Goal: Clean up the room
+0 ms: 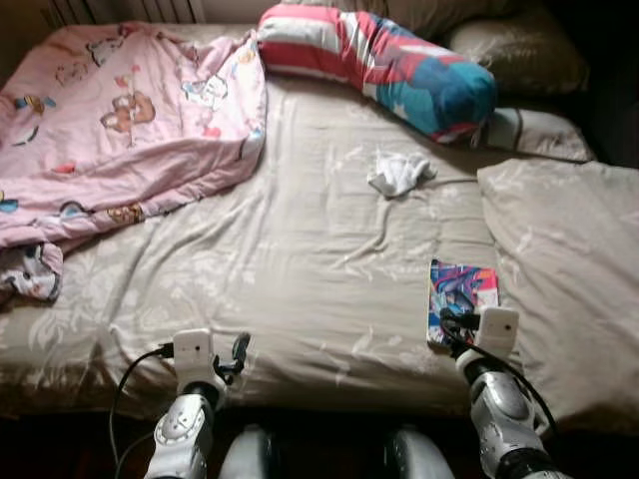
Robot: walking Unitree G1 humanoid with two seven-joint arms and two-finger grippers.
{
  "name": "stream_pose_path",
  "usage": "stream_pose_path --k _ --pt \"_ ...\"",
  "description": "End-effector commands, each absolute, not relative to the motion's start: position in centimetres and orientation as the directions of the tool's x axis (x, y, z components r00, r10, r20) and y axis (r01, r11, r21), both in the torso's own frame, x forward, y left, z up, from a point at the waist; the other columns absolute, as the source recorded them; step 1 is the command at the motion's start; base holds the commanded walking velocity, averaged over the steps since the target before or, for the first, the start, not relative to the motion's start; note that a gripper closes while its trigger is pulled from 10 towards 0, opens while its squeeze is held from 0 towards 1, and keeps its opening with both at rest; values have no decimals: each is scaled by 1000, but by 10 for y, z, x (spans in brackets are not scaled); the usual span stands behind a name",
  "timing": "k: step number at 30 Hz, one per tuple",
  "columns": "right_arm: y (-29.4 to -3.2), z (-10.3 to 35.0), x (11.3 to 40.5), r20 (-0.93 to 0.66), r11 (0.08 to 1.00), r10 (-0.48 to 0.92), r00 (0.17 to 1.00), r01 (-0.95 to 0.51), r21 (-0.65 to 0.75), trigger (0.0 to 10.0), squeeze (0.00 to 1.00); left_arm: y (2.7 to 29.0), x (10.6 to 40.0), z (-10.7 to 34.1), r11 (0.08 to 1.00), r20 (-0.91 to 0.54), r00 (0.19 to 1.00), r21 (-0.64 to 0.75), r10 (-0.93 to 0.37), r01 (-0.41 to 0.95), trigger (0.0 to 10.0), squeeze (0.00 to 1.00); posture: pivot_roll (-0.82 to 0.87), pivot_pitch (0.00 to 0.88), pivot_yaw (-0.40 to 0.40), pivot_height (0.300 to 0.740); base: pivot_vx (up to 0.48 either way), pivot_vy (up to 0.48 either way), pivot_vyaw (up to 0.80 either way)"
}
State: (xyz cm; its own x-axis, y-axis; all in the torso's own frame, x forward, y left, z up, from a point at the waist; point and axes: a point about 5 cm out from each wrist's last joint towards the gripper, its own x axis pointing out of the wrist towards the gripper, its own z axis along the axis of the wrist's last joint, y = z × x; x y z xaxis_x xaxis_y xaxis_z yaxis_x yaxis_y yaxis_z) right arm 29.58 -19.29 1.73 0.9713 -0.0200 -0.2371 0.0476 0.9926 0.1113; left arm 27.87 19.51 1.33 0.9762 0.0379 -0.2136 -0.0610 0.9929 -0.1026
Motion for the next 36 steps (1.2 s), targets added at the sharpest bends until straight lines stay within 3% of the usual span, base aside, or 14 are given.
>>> stream_pose_path --k 1,11,24,36 --pt "-192 7 287 -289 995 -5 957 34 98 10000 0 202 271 4 991 -258 964 -94 67 -94 10000 0 24 107 -10 737 0 0 0" --pt "-195 -25 262 -494 998 -33 869 54 29 10000 0 204 259 -18 990 -401 913 -70 82 -120 10000 0 -2 61 -21 740 0 50 0" --pt "-189 -58 224 -664 999 -26 747 33 -2 10000 0 209 233 -42 989 -537 836 -27 109 -146 10000 0 -4 54 -8 740 0 325 0" --pt "-207 -79 183 -763 993 -92 640 111 -27 10000 0 202 234 -46 994 -585 808 -19 75 -106 10000 0 -3 106 -4 740 0 480 0"
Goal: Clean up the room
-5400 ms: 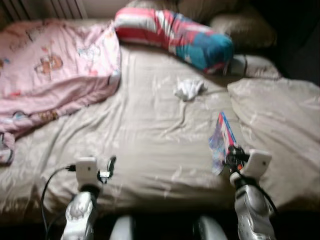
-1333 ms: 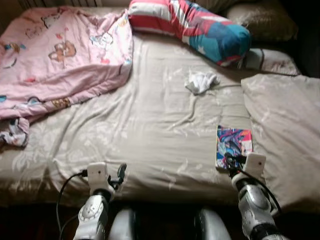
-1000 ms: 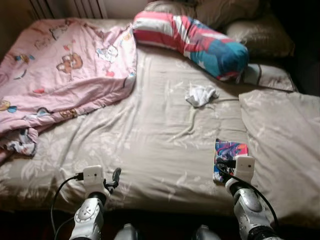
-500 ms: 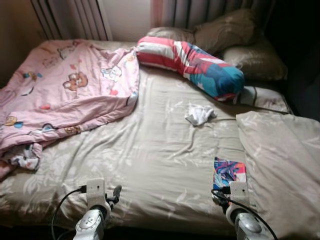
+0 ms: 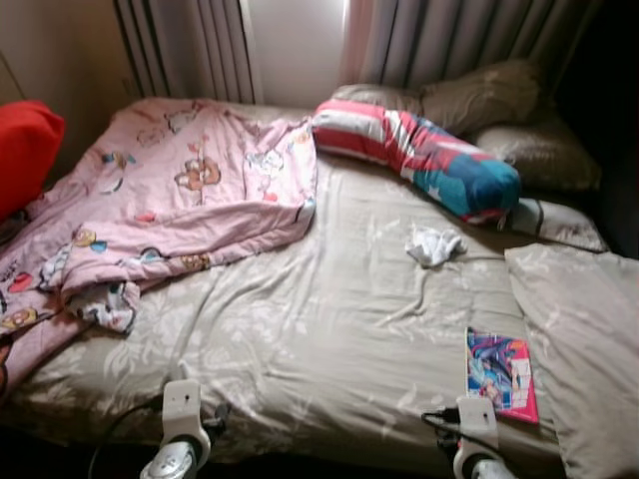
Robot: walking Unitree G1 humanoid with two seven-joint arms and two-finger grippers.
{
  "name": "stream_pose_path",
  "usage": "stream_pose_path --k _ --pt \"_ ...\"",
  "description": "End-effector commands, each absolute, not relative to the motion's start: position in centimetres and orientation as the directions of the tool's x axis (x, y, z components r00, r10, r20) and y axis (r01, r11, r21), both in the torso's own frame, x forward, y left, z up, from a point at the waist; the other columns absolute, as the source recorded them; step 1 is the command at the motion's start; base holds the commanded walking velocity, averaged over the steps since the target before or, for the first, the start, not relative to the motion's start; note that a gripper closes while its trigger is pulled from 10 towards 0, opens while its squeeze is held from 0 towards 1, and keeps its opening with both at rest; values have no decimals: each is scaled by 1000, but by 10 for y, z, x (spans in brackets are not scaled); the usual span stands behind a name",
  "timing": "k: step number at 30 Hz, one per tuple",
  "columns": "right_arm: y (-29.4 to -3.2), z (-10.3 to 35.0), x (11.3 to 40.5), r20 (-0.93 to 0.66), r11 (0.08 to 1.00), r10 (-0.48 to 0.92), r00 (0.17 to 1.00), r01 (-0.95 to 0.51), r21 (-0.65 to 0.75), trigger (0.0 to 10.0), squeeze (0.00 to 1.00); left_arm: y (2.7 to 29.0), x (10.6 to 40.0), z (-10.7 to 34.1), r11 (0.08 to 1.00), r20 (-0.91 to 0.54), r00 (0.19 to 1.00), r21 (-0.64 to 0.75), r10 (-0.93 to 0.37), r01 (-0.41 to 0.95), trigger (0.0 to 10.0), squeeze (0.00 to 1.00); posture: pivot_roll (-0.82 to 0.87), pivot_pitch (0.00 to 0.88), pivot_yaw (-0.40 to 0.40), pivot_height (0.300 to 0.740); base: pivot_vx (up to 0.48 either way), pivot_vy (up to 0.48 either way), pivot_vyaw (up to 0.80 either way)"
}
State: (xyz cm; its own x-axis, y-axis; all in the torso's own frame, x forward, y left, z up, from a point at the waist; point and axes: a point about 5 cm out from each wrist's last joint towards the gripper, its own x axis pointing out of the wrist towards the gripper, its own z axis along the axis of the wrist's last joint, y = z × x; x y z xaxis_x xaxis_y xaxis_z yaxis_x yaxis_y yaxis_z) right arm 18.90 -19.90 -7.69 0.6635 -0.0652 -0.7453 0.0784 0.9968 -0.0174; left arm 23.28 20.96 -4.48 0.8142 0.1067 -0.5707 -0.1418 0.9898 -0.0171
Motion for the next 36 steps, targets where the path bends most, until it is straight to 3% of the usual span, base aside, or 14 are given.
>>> stream_pose_path --k 1,8,15,26,36 --pt "-209 -81 178 -771 992 -99 630 124 -26 10000 0 201 234 -47 994 -592 803 -26 68 -104 10000 0 -3 107 -4 740 0 480 0" --pt "-222 -89 156 -810 986 -124 573 161 -37 10000 0 201 224 -55 994 -650 757 -20 66 -104 10000 0 -13 121 8 740 0 480 0" --pt "-222 -88 159 -811 984 -139 569 168 -51 10000 0 200 213 -63 993 -685 726 -33 61 -116 10000 0 -23 139 11 740 0 480 0" --pt "-201 -88 170 -814 991 -108 570 126 -43 10000 0 206 203 -68 987 -712 696 -26 92 -158 10000 0 -25 155 7 740 0 480 0" --pt "-193 -88 172 -817 992 -103 568 122 -40 10000 0 209 197 -71 986 -729 676 -18 102 -168 10000 0 -23 162 10 740 0 480 403"
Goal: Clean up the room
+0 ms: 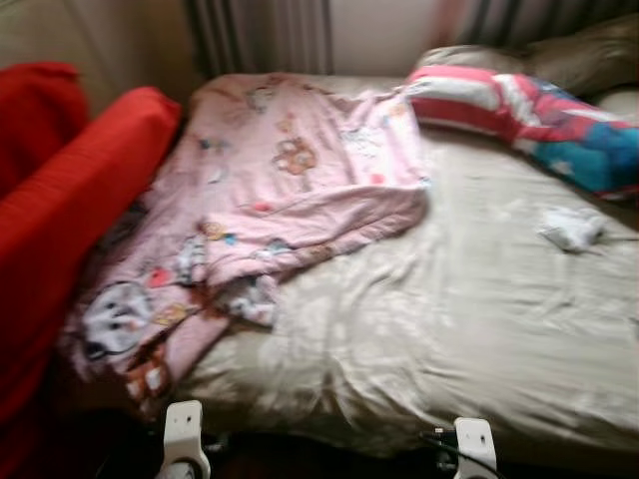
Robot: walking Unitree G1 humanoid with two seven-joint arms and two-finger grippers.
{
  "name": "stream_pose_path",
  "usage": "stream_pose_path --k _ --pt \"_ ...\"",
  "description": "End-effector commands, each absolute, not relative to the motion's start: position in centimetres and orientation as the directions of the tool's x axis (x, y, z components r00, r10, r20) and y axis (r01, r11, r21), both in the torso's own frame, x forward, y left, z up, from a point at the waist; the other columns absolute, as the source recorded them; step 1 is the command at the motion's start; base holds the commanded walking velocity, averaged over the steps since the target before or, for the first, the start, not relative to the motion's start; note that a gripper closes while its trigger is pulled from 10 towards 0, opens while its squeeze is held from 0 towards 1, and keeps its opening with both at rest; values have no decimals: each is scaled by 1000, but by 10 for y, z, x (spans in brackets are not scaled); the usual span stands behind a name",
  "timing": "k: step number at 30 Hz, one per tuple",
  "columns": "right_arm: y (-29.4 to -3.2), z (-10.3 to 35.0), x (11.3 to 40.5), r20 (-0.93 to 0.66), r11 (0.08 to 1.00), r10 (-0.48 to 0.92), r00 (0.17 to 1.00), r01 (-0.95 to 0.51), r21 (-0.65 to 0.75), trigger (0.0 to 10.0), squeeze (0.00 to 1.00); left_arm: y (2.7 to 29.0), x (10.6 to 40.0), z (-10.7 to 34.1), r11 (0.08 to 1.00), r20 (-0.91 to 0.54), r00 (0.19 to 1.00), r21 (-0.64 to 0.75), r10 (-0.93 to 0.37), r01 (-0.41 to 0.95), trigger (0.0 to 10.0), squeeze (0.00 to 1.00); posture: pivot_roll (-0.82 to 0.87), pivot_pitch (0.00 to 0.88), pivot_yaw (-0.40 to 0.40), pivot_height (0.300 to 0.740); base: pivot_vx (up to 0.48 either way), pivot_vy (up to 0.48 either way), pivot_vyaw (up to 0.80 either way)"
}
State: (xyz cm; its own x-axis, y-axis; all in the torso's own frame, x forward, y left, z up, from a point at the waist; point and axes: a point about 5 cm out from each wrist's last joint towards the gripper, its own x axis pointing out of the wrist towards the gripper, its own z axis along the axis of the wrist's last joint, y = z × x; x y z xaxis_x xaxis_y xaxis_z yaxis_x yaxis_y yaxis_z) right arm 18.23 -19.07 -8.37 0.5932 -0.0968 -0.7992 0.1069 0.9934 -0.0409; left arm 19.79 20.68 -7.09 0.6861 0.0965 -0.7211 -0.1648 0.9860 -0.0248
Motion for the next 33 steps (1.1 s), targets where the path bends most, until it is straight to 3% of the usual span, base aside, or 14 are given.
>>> stream_pose_path --k 1,20,33 --pt "-195 -89 171 -817 991 -106 567 123 -43 10000 0 209 197 -71 986 -730 676 -18 102 -168 10000 0 -23 162 10 740 0 480 0" --pt "-199 -89 168 -815 992 -104 571 120 -42 10000 0 205 196 -73 987 -735 672 -19 96 -162 10000 0 -26 141 5 740 0 480 0" --pt "-201 -89 167 -816 993 -98 569 108 -44 10000 0 203 194 -74 988 -729 678 -20 90 -153 10000 0 -26 121 4 740 0 22 0"
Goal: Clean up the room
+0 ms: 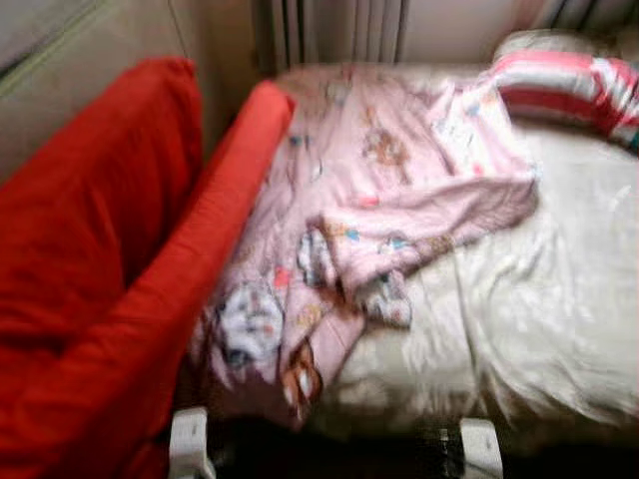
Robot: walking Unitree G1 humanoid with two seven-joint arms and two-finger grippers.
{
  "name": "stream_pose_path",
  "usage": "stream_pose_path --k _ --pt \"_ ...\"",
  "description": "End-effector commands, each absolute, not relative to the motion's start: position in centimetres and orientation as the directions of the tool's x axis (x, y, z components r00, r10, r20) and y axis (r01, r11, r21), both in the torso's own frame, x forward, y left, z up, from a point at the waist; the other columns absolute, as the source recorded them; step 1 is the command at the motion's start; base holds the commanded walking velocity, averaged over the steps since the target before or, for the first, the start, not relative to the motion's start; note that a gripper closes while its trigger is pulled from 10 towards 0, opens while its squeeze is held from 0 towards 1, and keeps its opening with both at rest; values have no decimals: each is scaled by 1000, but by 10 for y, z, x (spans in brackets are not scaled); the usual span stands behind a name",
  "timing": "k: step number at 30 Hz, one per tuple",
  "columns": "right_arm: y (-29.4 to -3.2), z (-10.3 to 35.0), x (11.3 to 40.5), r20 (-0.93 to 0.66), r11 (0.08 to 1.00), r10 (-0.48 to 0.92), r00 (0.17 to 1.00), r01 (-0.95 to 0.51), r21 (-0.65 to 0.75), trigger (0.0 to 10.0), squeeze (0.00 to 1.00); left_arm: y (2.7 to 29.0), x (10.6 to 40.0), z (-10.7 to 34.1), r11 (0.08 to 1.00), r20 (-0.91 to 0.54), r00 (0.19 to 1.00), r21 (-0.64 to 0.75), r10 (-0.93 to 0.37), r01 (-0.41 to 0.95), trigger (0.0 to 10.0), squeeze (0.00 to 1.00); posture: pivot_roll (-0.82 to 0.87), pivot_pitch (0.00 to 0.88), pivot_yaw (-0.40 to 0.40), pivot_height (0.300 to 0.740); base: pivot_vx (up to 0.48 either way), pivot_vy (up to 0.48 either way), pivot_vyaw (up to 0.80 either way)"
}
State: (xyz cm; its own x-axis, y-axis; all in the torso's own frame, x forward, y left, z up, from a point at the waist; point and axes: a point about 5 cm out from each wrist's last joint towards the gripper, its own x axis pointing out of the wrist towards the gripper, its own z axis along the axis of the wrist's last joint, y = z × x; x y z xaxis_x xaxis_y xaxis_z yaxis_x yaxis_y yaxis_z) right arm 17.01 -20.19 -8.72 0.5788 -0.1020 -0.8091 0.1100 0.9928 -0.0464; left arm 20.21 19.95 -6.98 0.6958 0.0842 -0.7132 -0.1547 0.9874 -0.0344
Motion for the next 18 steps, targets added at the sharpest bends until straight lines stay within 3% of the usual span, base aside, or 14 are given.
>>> stream_pose_path --k 1,18 --pt "-201 -89 167 -816 993 -97 570 107 -44 10000 0 203 194 -73 988 -728 680 -24 89 -154 10000 0 -26 121 4 740 0 0 0" --pt "-201 -89 166 -815 992 -99 571 116 -40 10000 0 202 195 -73 989 -726 683 -33 76 -145 10000 0 -18 140 3 740 0 0 0"
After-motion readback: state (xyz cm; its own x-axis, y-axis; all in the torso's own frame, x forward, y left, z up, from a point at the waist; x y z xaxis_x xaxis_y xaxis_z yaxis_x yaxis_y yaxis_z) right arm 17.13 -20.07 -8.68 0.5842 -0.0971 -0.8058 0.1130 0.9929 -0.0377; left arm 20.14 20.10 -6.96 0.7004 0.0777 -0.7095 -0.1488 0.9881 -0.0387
